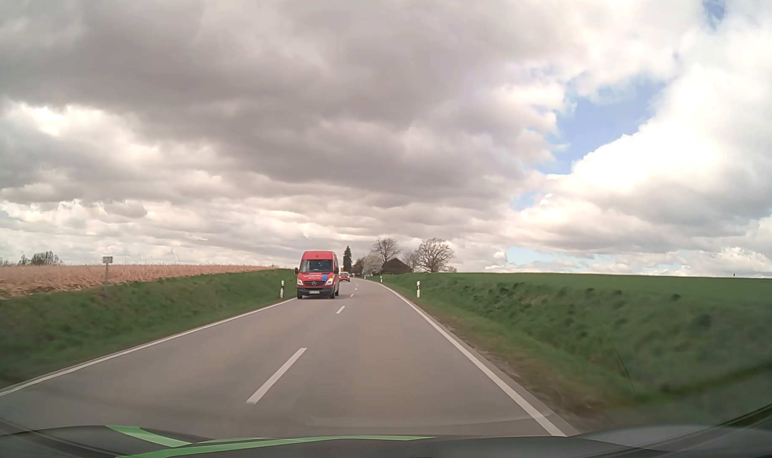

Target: Follow the waypoints while adhering to traffic rules and regulations

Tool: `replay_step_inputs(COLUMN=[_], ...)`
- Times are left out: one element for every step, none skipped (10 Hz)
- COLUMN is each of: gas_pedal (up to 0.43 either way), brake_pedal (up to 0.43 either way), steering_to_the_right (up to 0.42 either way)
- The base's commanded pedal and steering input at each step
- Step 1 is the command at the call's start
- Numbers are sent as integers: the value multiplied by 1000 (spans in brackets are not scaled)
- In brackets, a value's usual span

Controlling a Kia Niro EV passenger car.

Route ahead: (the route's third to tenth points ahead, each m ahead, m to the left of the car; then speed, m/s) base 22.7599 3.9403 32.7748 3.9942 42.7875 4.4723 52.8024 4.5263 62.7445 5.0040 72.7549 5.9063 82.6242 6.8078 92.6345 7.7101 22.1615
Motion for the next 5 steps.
replay_step_inputs(gas_pedal=[299,299,299,299,299], brake_pedal=[0,0,0,0,0], steering_to_the_right=[-4,-3,-4,-4,-3])
